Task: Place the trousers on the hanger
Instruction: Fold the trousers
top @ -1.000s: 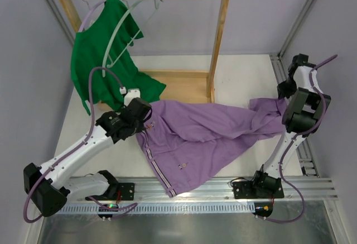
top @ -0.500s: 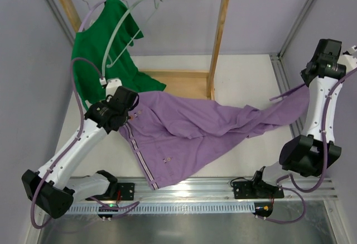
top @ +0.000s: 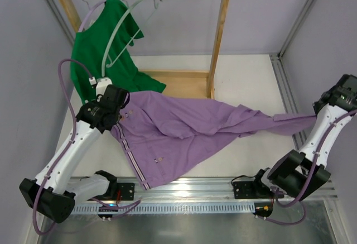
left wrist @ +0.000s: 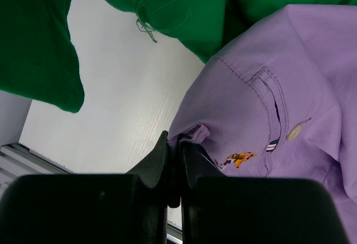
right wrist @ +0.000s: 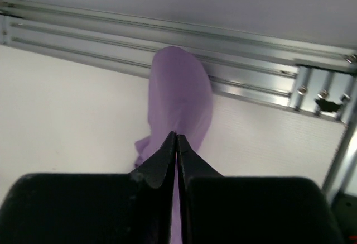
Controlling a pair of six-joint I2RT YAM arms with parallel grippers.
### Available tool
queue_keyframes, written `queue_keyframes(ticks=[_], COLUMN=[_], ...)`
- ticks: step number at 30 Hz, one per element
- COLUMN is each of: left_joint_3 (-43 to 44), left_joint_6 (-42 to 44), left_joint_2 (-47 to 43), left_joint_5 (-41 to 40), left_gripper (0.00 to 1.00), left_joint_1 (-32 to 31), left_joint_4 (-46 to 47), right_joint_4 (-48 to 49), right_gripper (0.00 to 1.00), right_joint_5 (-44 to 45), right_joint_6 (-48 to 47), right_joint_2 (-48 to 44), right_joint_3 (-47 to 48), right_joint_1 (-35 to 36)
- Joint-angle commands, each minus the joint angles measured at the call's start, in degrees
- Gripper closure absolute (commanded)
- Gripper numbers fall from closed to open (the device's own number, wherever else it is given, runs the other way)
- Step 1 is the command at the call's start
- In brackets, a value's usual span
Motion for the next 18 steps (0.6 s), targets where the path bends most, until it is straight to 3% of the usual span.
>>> queue_keyframes(ticks=[1, 2, 4, 6, 8, 9, 14, 18], left_joint_3=[3.0, 3.0, 3.0, 2.91, 2.82, 2.99, 2.47, 1.07], left_joint_6=[1.5, 1.76, 2.64, 3.43, 3.78, 3.87, 3.7, 3.7], left_joint_2=[-0.56, -0.56, -0.99, -1.44, -2.05, -2.23, -3.2, -3.72], left_joint_5=[-0.88, -0.44, 1.22, 4.03, 5.71, 6.5, 10.54, 13.01], left_gripper=[1.0, 1.0, 1.0, 1.0, 1.0, 1.0, 1.0, 1.0], left_joint_1=[0.93, 0.85, 0.94, 0.94, 0.94, 0.94, 0.94, 0.94], left_joint_4=[0.7, 0.79, 1.23, 1.84, 2.81, 2.9, 4.13, 4.74], right_joint_4=[1.8, 1.98, 0.23, 0.31, 0.75, 2.23, 5.49, 11.89], right_gripper=[0.96, 0.96, 0.84, 0.6, 0.55, 0.45, 0.4, 0.32], right_joint_5=[-2.99, -3.43, -4.92, -11.32, -20.0, -21.18, -17.85, -19.69], right_joint_6=[-1.55, -2.07, -3.22, -4.71, -4.89, -4.89, -3.66, -6.91], right_joint_2=[-7.17, -7.89, -8.77, -10.09, -11.83, -12.28, -11.07, -1.43], right_joint_3=[-8.15, -10.52, -10.99, -10.02, -8.88, -8.53, -6.33, -8.52], right_joint_1=[-6.42, -8.19, -12.14, -12.43, -11.12, -9.28, 9.49, 18.23])
